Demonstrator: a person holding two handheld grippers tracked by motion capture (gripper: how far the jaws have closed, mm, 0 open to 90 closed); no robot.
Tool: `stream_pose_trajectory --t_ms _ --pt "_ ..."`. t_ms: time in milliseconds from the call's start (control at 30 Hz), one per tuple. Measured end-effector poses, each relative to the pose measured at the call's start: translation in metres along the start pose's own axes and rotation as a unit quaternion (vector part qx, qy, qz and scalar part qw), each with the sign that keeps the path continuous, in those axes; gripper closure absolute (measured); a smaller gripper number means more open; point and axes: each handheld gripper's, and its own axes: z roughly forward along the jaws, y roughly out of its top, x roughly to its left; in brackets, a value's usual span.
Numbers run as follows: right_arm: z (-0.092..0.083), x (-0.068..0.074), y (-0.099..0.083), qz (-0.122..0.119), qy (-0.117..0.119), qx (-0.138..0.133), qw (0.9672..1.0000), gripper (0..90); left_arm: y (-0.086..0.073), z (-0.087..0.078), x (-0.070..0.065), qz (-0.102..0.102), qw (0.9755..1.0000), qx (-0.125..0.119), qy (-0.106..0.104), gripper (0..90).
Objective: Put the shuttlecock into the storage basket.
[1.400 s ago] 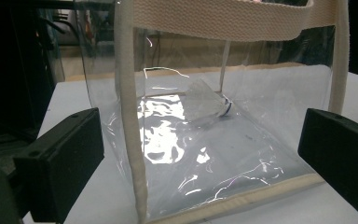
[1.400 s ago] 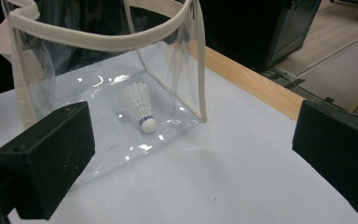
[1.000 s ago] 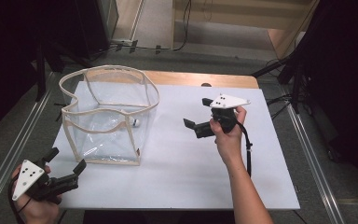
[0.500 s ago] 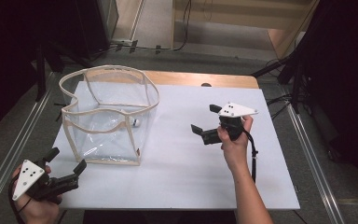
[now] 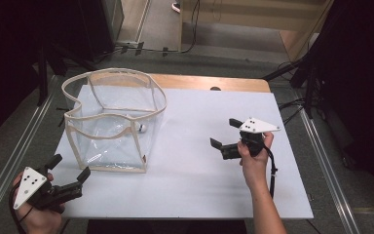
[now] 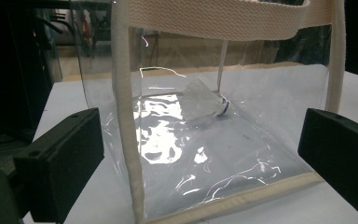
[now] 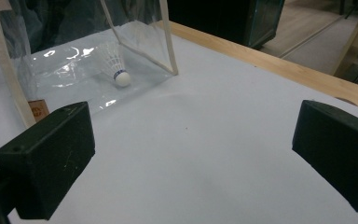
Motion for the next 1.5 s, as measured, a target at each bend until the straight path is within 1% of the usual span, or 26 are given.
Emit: stream_pose_trajectory --t_ms 300,533,567,667,733,900,1133,1333,1367,1433,1500 --pt "-0.016 -0.006 -0.018 0.014 -0.010 0.001 0.9999 0.0 0.000 0.000 -0.001 0.000 1.0000 0.000 -0.001 0.6" --pt "-0.030 -0.011 -0.031 0.024 -0.019 -0.003 0.9995 0.0 0.000 0.000 -0.002 0.001 1.0000 0.000 -0.002 0.6" --pt "-0.032 -0.011 -0.034 0.027 -0.019 0.000 0.9994 0.0 0.000 0.000 -0.002 0.001 1.0000 0.000 -0.002 0.7" --pt "-0.037 -0.013 -0.041 0.028 -0.023 -0.001 0.9994 0.0 0.000 0.000 -0.001 0.000 1.0000 0.000 -0.001 0.6" --pt "-0.040 -0.013 -0.044 0.033 -0.025 0.000 0.9991 0.0 0.000 0.000 -0.002 0.000 1.0000 0.000 -0.001 0.6" --pt "-0.052 -0.017 -0.056 0.038 -0.029 -0.002 0.9988 0.0 0.000 0.001 -0.002 0.004 1.0000 0.001 -0.001 0.7" --pt "-0.070 -0.023 -0.070 0.056 -0.043 -0.005 0.9975 0.0 0.000 0.001 -0.002 0.004 1.0000 0.002 0.000 0.6" --pt "-0.085 -0.025 -0.080 0.063 -0.054 -0.007 0.9965 0.0 0.000 0.001 -0.002 0.004 1.0000 0.002 0.000 0.6" --pt "-0.087 -0.026 -0.081 0.061 -0.056 -0.007 0.9965 0.0 0.000 0.001 -0.002 0.004 1.0000 0.002 0.000 0.7" --pt "-0.092 -0.027 -0.084 0.066 -0.060 -0.004 0.9960 0.0 -0.001 0.001 -0.002 0.004 1.0000 0.003 0.001 0.6" --pt "-0.096 -0.028 -0.087 0.065 -0.066 -0.003 0.9957 0.0 0.000 0.000 -0.001 0.003 1.0000 0.002 0.002 0.6"
